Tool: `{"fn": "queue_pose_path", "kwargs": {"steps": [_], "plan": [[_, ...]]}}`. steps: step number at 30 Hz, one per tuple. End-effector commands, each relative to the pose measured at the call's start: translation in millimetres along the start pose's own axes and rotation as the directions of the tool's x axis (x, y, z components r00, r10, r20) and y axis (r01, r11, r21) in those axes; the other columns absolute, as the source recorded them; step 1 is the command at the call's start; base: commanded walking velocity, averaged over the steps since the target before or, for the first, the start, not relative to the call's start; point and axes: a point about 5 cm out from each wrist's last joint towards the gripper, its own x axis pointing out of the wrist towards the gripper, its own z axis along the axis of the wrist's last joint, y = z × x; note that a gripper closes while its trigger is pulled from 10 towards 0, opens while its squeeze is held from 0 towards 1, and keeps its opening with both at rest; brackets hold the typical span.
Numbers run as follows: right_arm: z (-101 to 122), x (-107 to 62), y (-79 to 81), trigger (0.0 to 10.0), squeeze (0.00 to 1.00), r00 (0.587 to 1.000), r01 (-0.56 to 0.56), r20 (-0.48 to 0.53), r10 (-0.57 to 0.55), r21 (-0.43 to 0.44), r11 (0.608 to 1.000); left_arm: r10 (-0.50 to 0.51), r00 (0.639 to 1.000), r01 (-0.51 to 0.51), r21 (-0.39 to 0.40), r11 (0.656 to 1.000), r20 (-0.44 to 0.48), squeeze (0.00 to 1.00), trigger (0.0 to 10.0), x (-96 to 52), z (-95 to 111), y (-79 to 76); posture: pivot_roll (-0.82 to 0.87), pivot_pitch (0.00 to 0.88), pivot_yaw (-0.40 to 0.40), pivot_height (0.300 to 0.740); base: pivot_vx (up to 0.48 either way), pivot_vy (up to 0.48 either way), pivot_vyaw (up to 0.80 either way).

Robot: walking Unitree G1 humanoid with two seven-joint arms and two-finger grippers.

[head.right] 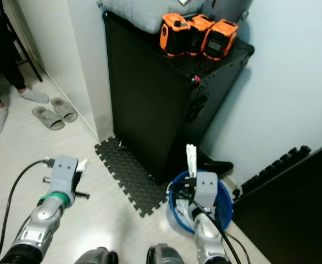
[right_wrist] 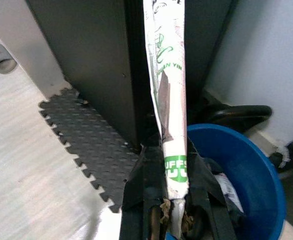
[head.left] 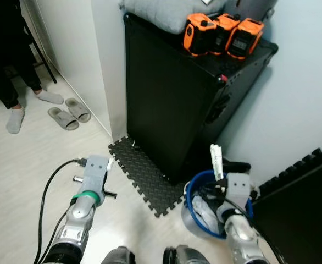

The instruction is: Clean up the room

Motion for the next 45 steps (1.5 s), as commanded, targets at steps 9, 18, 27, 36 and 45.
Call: {"fn": "queue_pose_path", "kwargs": {"steps": [9, 18, 27, 36, 45], "plan": [[-9.4, -5.7, -7.2, 10.0, 0.00, 0.999, 0.031, -0.040, -0.030, 0.017, 0.999, -0.015, 0.999, 0.015, 0.006, 1.000, -0.032, 0.00, 10.0, -2.2, -7.5, -3.6, 0.05, 0.025, -0.004, 0.727, 0.000, 0.000, -0.79], [-10.3, -6.3, -7.3, 10.0, 0.00, 0.999, 0.034, -0.042, -0.033, 0.024, 0.999, -0.011, 0.999, 0.011, 0.007, 1.000, -0.037, 0.00, 10.0, -2.7, -8.2, -3.2, 0.05, 0.028, -0.004, 0.727, 0.000, 0.000, -0.79], [-11.5, -7.2, -8.4, 10.0, 0.00, 0.998, 0.043, -0.046, -0.041, 0.033, 0.999, -0.008, 0.999, 0.008, 0.005, 1.000, -0.041, 0.00, 10.0, -3.2, -8.7, -3.1, 0.05, 0.035, -0.003, 0.727, 0.000, 0.000, -0.79], [-11.3, -7.0, -8.1, 10.0, 0.00, 0.998, 0.045, -0.046, -0.043, 0.037, 0.998, -0.006, 0.999, 0.006, 0.006, 1.000, -0.042, 0.00, 10.0, -2.9, -8.4, -2.7, 0.05, 0.035, -0.002, 0.727, 0.000, 0.000, -0.79], [-11.1, -6.8, -7.8, 10.0, 0.00, 0.998, 0.047, -0.045, -0.046, 0.033, 0.998, 0.000, 0.999, 0.001, 0.014, 1.000, -0.038, 0.00, 10.0, -3.2, -8.1, -2.2, 0.05, 0.036, -0.001, 0.727, 0.000, 0.000, -0.79]]}}
